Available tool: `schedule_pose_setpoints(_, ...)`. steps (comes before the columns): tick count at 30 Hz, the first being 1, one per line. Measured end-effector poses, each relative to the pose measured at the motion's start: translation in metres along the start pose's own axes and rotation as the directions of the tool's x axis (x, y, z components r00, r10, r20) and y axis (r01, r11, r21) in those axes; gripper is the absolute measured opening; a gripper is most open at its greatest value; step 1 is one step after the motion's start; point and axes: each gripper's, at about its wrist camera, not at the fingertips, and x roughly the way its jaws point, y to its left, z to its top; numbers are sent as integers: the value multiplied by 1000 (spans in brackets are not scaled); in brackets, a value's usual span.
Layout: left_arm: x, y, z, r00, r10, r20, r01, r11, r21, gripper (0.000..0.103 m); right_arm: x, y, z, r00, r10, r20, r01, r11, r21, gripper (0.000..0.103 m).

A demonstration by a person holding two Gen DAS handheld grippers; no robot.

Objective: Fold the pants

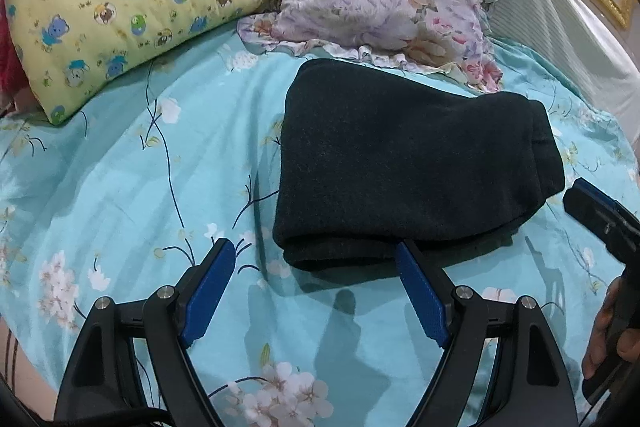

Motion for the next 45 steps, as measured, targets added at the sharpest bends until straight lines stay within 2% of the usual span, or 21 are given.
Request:
schedule_pose_setpoints(4, -2, -6, -6, 1000, 25, 16, -25, 999, 41, 85, 0, 7, -9, 1000, -6, -24, 5, 999, -33, 94)
schedule_pose_setpoints(6, -2, -9, -9, 999, 29, 25, -30, 998, 54, 91, -1, 10, -15, 1000, -9, -21, 8, 999, -46, 94)
schedule_pose_setpoints(18, 9, -14, -16, 998, 33, 45, -37, 996, 79, 92, 6, 28, -36, 999, -22, -30, 18, 992, -128, 98)
schedule_pose_setpoints(45, 12, -15, -8, 997, 12, 72, -17, 997, 77, 93, 19, 20, -33, 999, -36, 3, 36, 996, -82, 98)
